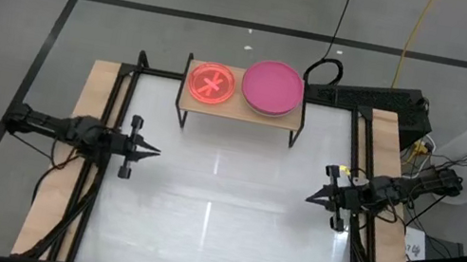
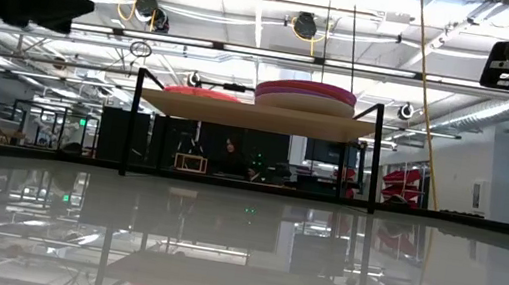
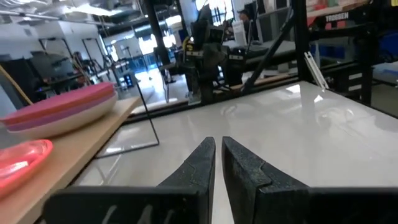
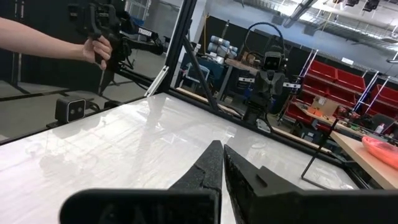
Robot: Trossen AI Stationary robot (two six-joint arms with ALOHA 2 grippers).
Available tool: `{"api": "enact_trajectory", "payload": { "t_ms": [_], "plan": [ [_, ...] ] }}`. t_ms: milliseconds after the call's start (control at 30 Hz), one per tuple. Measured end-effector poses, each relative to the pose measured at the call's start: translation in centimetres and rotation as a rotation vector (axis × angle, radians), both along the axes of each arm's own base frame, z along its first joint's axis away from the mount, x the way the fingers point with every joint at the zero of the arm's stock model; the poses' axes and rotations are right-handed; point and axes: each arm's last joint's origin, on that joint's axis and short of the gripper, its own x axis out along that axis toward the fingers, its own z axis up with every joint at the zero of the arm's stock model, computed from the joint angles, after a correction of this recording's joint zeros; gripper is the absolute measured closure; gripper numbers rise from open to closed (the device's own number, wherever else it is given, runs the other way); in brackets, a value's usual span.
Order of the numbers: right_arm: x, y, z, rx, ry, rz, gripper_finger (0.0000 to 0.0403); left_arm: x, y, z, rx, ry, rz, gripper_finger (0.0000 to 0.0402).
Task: Place and stack plates onto a shelf
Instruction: Return to Home Position
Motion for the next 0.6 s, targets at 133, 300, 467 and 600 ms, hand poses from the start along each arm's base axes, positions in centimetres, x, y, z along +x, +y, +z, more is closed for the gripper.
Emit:
{"api": "enact_trajectory", "payload": {
  "t_ms": [133,300,467,600],
  "plan": [
    [0.0,0.0,0.02,0.001,-0.002,0.0,0.0403,0.36,-0.07,-1.02,-0.01,-0.021,-0.006,0.0366],
    [-0.01,0.0,0.04,0.001,-0.003,0.0,0.0403,0.39,-0.09,-1.07,-0.016,-0.016,-0.012,0.0366],
    [-0.01,0.0,0.04,0.001,-0.003,0.0,0.0403,0.4,-0.09,-1.1,-0.045,-0.012,-0.012,0.0366],
    [-0.01,0.0,0.04,0.001,-0.004,0.0,0.0403,0.4,-0.09,-1.11,-0.019,-0.012,-0.009,0.0366]
  ]
}}
